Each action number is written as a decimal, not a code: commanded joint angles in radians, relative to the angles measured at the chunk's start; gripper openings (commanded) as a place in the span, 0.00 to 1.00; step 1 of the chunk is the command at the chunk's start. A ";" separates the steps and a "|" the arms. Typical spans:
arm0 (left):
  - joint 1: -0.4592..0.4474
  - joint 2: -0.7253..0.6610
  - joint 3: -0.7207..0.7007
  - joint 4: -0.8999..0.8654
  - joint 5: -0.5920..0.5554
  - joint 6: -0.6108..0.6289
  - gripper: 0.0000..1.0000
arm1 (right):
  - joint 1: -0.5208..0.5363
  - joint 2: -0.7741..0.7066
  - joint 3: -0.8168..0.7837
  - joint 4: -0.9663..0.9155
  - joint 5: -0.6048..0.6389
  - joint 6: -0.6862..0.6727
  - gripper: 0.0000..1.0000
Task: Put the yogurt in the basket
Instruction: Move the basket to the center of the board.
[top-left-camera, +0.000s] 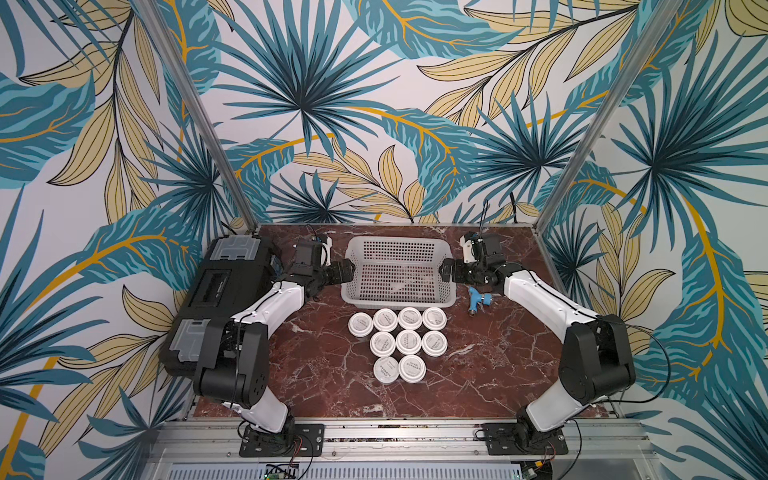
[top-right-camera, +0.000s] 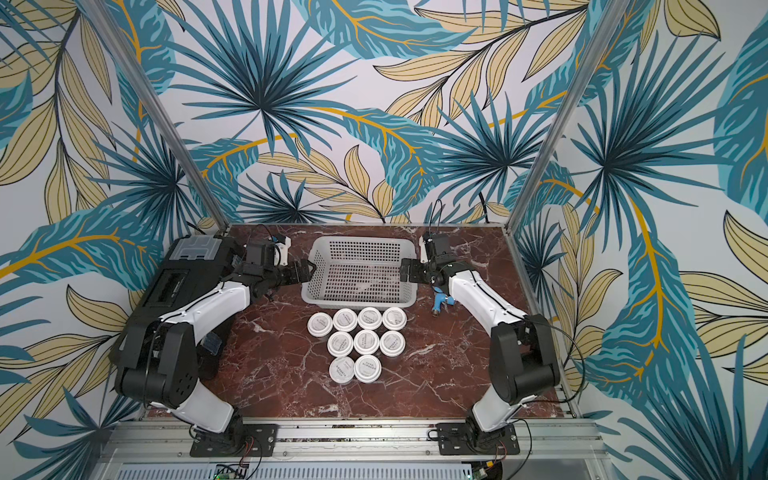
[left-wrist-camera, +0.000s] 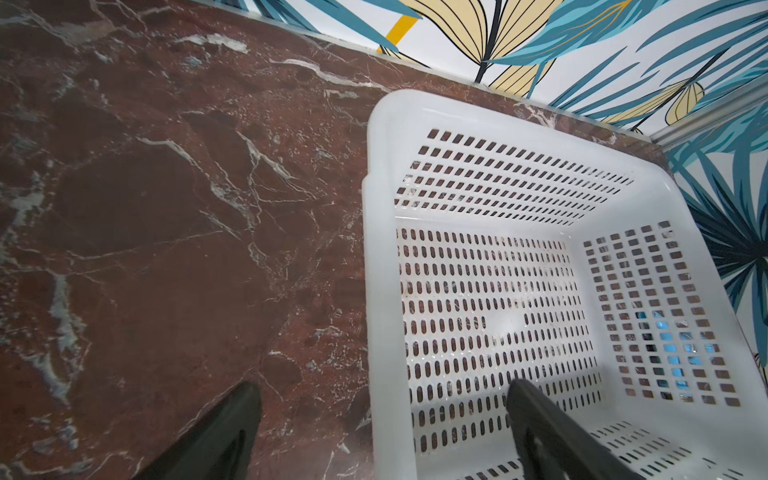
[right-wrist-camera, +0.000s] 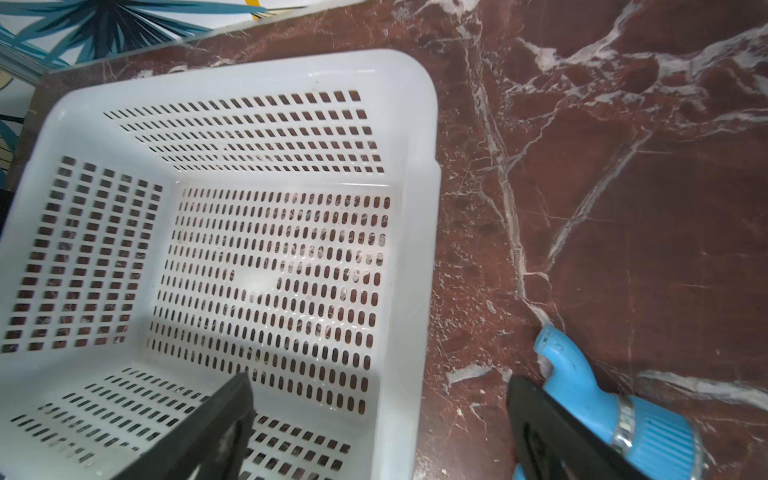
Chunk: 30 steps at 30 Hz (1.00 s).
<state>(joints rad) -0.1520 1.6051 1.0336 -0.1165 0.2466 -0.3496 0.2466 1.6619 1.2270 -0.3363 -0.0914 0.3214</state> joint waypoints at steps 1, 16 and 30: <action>-0.005 -0.018 -0.042 0.032 0.005 -0.009 0.96 | -0.007 0.040 0.030 0.021 -0.034 -0.004 0.99; -0.018 -0.089 -0.154 0.037 0.008 -0.025 0.94 | -0.008 0.149 0.096 0.058 -0.142 0.006 0.95; -0.034 -0.146 -0.191 0.016 0.029 -0.038 0.94 | -0.007 0.181 0.122 0.100 -0.203 0.008 0.94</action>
<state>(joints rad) -0.1783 1.4994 0.8730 -0.0986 0.2699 -0.3855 0.2405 1.8172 1.3296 -0.2680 -0.2562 0.3256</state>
